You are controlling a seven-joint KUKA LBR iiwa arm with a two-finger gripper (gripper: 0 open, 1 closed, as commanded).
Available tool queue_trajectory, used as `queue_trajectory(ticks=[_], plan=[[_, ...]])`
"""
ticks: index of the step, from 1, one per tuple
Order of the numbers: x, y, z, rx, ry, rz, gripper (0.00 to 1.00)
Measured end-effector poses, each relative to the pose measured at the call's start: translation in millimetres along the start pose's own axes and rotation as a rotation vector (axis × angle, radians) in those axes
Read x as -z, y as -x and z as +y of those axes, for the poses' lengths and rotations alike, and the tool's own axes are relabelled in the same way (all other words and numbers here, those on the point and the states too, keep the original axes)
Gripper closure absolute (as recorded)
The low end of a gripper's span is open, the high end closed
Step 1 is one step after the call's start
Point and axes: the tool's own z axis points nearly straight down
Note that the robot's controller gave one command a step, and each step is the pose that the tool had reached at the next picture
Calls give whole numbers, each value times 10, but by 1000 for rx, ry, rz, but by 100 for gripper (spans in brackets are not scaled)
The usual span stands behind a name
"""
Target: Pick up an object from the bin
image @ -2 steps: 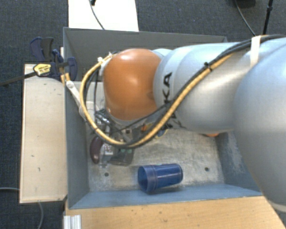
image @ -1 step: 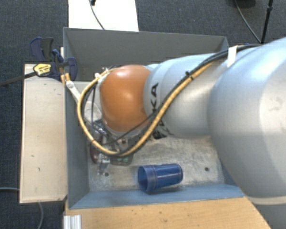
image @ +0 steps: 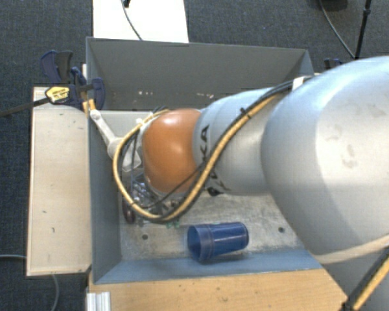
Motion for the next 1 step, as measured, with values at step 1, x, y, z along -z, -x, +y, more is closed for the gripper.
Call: queue_trajectory(ticks=[1], plan=[[-3,-2,-1,-2,0,1,100]])
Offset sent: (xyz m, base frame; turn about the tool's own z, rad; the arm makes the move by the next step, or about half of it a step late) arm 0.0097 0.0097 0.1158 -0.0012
